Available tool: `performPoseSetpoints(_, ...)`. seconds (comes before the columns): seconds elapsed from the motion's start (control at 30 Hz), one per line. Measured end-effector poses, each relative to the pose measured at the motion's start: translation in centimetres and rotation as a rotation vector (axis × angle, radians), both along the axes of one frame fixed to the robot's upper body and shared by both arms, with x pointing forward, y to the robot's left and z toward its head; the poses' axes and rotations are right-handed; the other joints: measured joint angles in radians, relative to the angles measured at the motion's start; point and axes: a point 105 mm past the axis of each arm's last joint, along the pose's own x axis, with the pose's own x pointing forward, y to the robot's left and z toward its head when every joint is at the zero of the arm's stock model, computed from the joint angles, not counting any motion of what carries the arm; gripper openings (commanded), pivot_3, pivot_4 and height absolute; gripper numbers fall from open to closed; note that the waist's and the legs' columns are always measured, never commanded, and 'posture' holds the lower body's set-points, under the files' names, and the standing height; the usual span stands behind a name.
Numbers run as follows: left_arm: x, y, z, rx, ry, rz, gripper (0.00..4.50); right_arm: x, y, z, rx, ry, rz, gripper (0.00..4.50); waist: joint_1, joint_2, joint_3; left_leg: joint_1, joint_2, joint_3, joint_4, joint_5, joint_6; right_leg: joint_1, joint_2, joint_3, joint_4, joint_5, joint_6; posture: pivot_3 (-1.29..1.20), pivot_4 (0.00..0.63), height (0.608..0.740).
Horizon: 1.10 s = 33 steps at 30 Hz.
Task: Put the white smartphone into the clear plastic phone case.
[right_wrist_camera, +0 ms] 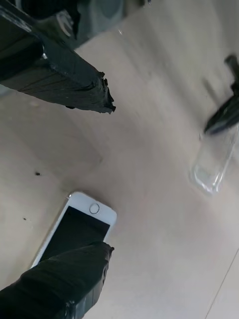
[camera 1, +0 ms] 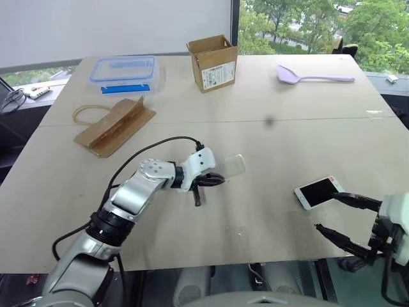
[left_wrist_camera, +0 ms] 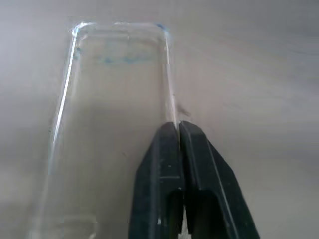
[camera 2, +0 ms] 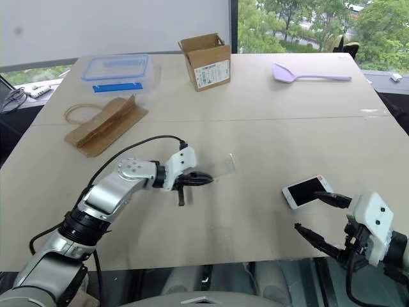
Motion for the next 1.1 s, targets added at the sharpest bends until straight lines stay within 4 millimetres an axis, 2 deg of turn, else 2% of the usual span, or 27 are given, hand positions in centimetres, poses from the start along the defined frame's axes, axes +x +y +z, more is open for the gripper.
performPoseSetpoints(0.17,1.4,1.8,0.8,0.027,-0.014,-0.126,0.06,0.8,0.2,-0.3,-0.001,-0.012,-0.036,4.5,0.006,-0.001,0.0,-0.002,-0.002,-0.001,0.001,0.0,0.0,0.0,-0.001,-0.001,-0.001,0.0,0.0,0.0,0.15,0.74)
performPoseSetpoints(0.33,1.9,0.0,0.8,-0.005,-0.053,-0.214,0.06,1.6,-0.4,-0.7,-0.099,-0.085,-0.118,4.5,0.003,-0.001,0.0,-0.002,-0.003,0.0,0.001,-0.001,0.001,0.0,-0.001,0.0,-0.001,0.0,0.0,0.0,0.15,0.74)
performPoseSetpoints(0.37,1.8,-0.3,0.6,-0.01,-0.042,-0.223,0.45,1.7,-0.6,-0.9,-0.135,-0.098,-0.129,4.5,0.002,-0.001,0.001,-0.002,-0.003,0.0,0.001,-0.001,0.001,0.0,-0.001,0.0,-0.001,0.0,0.0,0.0,0.15,0.74)
performPoseSetpoints(0.4,1.7,-0.3,0.5,-0.011,-0.031,-0.227,0.6,1.7,-0.7,-1.1,-0.158,-0.097,-0.134,4.5,0.0,-0.001,0.001,-0.002,-0.002,-0.001,0.001,-0.001,0.001,0.0,-0.001,0.0,-0.001,0.0,0.0,0.0,0.15,0.74)
performPoseSetpoints(0.53,1.1,0.3,0.6,-0.013,-0.016,-0.215,2.46,1.7,-0.5,-1.6,-0.057,0.002,-0.169,4.5,-0.011,-0.001,0.001,-0.001,0.0,0.0,0.001,-0.001,0.001,0.0,0.001,0.001,0.0,0.0,0.0,0.0,0.15,0.74)
performPoseSetpoints(0.57,0.8,0.4,0.8,-0.027,-0.018,-0.207,3.03,1.8,-0.8,-1.8,-0.066,0.014,-0.187,4.5,-0.013,-0.001,0.001,-0.001,0.0,0.0,0.001,-0.001,0.001,0.0,0.0,0.001,0.001,0.0,0.0,0.0,0.15,0.74)
performPoseSetpoints(0.6,0.4,0.5,1.0,-0.045,-0.019,-0.196,3.35,1.9,-1.3,-1.9,-0.09,0.019,-0.21,4.5,-0.013,-0.001,0.001,-0.001,0.001,0.001,0.001,-0.001,0.001,0.0,0.0,0.001,0.001,0.0,0.0,0.0,0.15,0.74)
performPoseSetpoints(0.7,-1.0,0.9,2.1,-0.097,-0.03,-0.165,3.35,2.5,-4.0,-2.4,-0.156,0.037,-0.335,4.5,-0.01,-0.001,0.001,-0.001,0.002,0.001,0.001,-0.001,0.001,0.0,-0.001,0.001,0.001,0.0,0.0,0.0,0.15,0.74)
performPoseSetpoints(0.8,-1.8,0.7,2.9,-0.134,-0.041,-0.132,3.35,2.4,-5.1,-3.3,-0.176,0.098,-0.377,4.5,0.001,-0.001,0.001,0.0,0.003,0.001,0.001,-0.001,0.001,0.0,0.0,0.001,0.001,0.0,0.0,0.0,0.15,0.74)
performPoseSetpoints(0.87,-2.1,0.6,3.2,-0.15,-0.05,-0.095,3.35,2.7,-5.7,-3.9,-0.128,0.175,-0.452,4.5,0.001,-0.001,0.001,0.0,0.003,0.001,0.001,-0.001,0.001,0.0,0.0,0.001,0.001,0.0,0.0,0.0,0.15,0.74)
performPoseSetpoints(0.9,-2.1,0.5,3.3,-0.152,-0.053,-0.09,3.35,2.7,-5.8,-4.1,-0.118,0.191,-0.468,4.5,0.001,-0.001,0.001,0.0,0.003,0.001,0.002,-0.001,0.001,0.0,0.0,0.001,0.001,0.0,0.0,0.0,0.15,0.74)
performPoseSetpoints(1.0,-2.3,0.7,3.4,-0.168,-0.064,-0.023,3.35,2.4,-5.3,-4.7,0.063,0.344,-0.543,4.5,0.0,-0.001,0.001,0.0,0.004,0.001,0.001,-0.001,0.001,0.0,0.0,0.001,0.001,0.0,0.0,0.0,0.15,0.74)
performPoseSetpoints(1.1,-2.7,0.6,3.1,-0.171,-0.056,0.013,3.35,2.4,-4.7,-5.2,0.12,0.43,-0.568,4.5,-0.002,0.0,0.001,0.0,0.003,0.001,0.001,-0.001,0.001,0.0,0.0,0.001,0.001,0.0,0.0,0.0,0.15,0.74)
